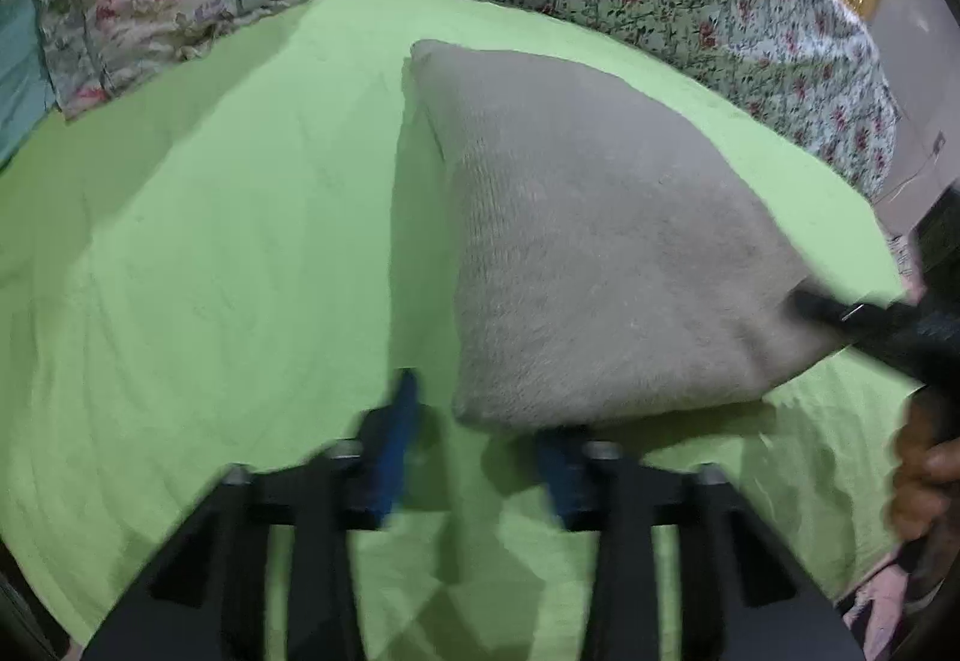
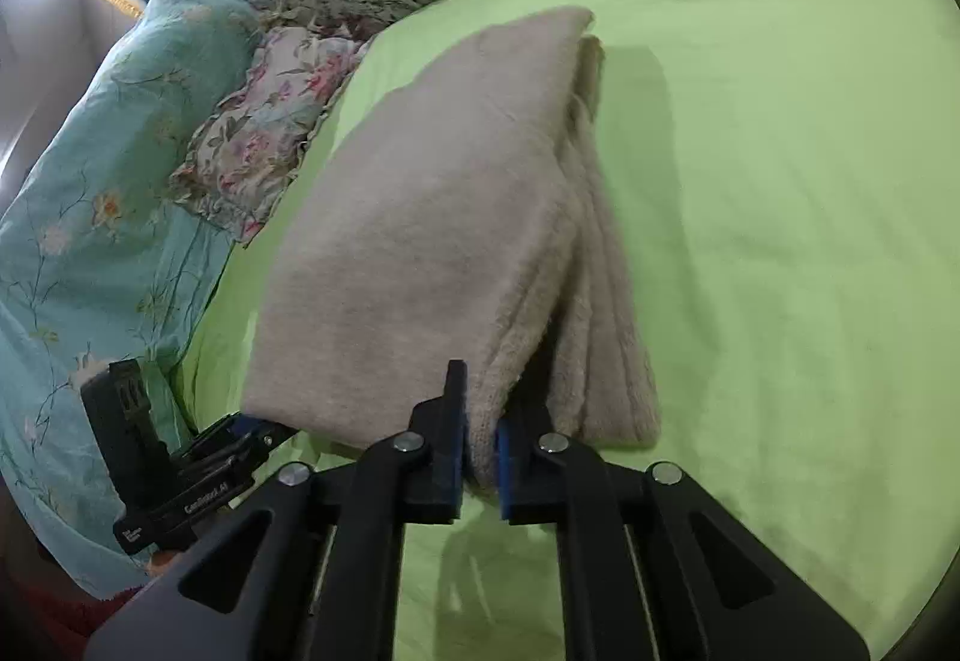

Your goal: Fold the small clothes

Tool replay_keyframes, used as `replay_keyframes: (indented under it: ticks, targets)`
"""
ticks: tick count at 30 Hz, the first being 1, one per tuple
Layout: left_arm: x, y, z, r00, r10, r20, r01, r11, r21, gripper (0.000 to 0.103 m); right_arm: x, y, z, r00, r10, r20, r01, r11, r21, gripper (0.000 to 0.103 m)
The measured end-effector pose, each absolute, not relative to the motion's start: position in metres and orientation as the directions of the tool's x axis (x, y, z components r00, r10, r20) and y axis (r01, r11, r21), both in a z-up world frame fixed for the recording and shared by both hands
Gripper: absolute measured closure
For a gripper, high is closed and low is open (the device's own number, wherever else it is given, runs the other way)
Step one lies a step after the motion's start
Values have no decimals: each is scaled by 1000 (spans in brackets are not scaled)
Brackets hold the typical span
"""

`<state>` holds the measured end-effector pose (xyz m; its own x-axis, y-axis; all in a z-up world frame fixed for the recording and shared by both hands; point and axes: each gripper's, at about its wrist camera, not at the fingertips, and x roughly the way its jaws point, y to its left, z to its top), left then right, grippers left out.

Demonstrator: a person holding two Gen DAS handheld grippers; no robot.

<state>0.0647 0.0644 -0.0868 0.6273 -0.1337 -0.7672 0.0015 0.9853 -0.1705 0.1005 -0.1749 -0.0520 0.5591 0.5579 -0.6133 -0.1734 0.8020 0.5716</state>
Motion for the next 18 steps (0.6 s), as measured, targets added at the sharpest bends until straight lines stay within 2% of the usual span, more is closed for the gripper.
replay_keyframes:
  ticks: [1,3,4,7,11,15,18]
  targets:
    - [67,62,-88,610,-111,-785,-11,989,-148,86,96,-177,-39,580,575,-577,-206,789,579,95]
    - [68,60,-90,591,-96,-801,-35,989,-145,91,87,-182,-12,622,590,-515,-268,778,569,96]
    - [66,59,-89,591,-81,-803,-52,989,-138,92,86,-184,-4,633,579,-514,-276,789,549,96]
    - [64,52,-86,587,-47,-808,-78,990,-114,94,89,-182,-15,638,474,-607,-243,872,426,96]
    - [66,54,-96,553,-59,-831,-87,988,-128,94,100,-184,-71,569,366,-736,-163,928,335,96]
    - [70,62,-100,528,-92,-844,-78,985,-157,94,100,-195,-87,577,380,-723,-112,914,391,96]
    - [63,62,-95,514,-111,-850,-31,989,-147,94,100,-195,-84,574,364,-733,-98,920,380,95]
